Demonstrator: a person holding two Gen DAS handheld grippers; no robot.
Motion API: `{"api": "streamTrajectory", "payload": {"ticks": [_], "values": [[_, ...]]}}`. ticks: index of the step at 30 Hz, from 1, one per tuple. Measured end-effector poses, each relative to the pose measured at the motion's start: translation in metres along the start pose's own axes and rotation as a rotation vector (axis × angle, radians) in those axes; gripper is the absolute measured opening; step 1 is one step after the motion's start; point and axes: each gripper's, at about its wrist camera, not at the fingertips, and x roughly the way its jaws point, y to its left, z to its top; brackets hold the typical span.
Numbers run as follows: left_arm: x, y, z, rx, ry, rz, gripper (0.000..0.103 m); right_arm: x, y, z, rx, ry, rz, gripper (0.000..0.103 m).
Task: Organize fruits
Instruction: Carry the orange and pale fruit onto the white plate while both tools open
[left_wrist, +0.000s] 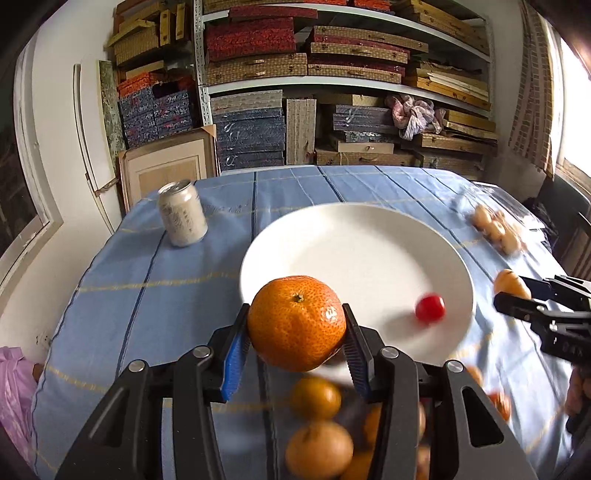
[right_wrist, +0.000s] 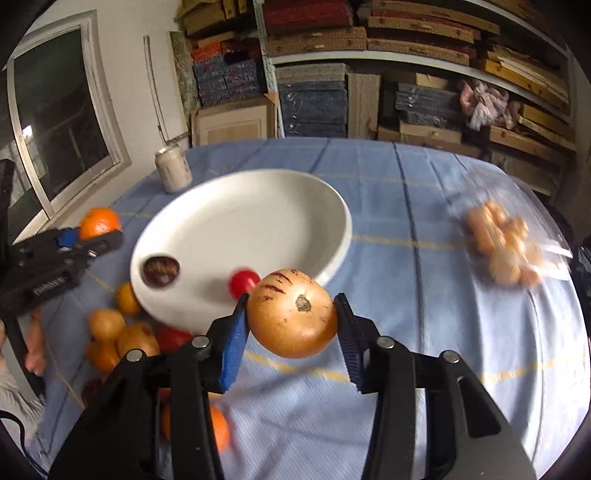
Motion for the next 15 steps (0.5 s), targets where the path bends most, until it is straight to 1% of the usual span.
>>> {"api": "streamTrajectory", "payload": {"ticks": [2, 4, 6, 9, 10, 14, 15], "values": [[0.015, 0.000, 0.010, -0.019, 0.006, 0.005, 0.047, 0.015, 0.010, 0.018, -0.002, -0.015, 0.017, 0.044], [0.029, 0.004, 0.016, -0.052, 0.024, -0.006, 0.047, 0.030, 0.017, 0.030, 0.004, -0.023, 0.032, 0.044], [0.040, 0.008, 0.018, -0.068, 0.049, -0.017, 0.047, 0.055, 0.024, 0.041, -0.001, -0.006, 0.031, 0.044], [0.055, 0.011, 0.017, -0.069, 0.087, -0.025, 0.047, 0.080, 0.029, 0.046, -0.009, 0.032, 0.032, 0.044], [0.060, 0.013, 0.015, -0.075, 0.101, -0.041, 0.047, 0.086, 0.028, 0.045, -0.013, 0.046, 0.029, 0.044], [0.073, 0.017, 0.010, -0.091, 0.160, -0.072, 0.048, 0.091, 0.025, 0.041, -0.013, 0.065, 0.040, 0.045], [0.075, 0.018, 0.008, -0.094, 0.164, -0.076, 0.049, 0.091, 0.024, 0.040, -0.013, 0.068, 0.038, 0.045]]}}
